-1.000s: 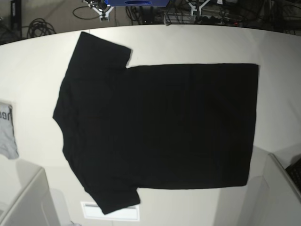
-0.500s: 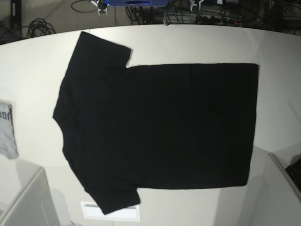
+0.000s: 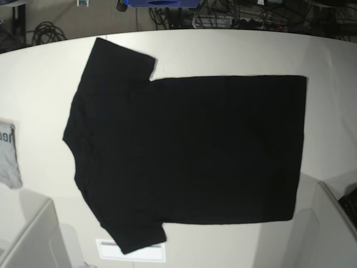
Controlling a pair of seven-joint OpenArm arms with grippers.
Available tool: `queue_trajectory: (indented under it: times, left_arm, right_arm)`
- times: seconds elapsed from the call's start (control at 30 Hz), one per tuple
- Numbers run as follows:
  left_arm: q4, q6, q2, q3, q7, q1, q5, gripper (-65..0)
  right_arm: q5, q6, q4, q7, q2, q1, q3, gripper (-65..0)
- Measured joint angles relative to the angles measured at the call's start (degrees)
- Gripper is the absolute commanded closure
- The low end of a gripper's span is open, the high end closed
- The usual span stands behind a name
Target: Fold the T-shirt properly
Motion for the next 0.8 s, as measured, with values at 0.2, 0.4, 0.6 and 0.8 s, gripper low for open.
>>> queue_trajectory:
  times: [0.2,0.4,0.6,0.8]
  left_arm:
    - [22.4,-0.3,-1.8,0.0,1.0,13.7,0.0,0.0]
    - [39.3,-0.3,-1.6,-2.0,1.0,21.4,-0.1,0.0]
    - [48.8,-0.3,-1.6,-4.8,0.7,24.1,-0.5,0.0]
    - [48.3,-0.3,-1.6,-11.8,1.5,19.1,-15.1,0.0]
  right_arm:
    - [0.4,0.4,17.2,-5.8,-3.1,-6.0,4.3,0.0]
    - [0.0,0.3,31.5,-10.3,-2.7,-5.9,9.7,0.0]
    - [0.3,0.5,42.1,-9.7,-2.6,-1.7,10.8,0.0]
    - [3.4,10.6,41.7,-10.4,-5.4,6.5,11.1,0.0]
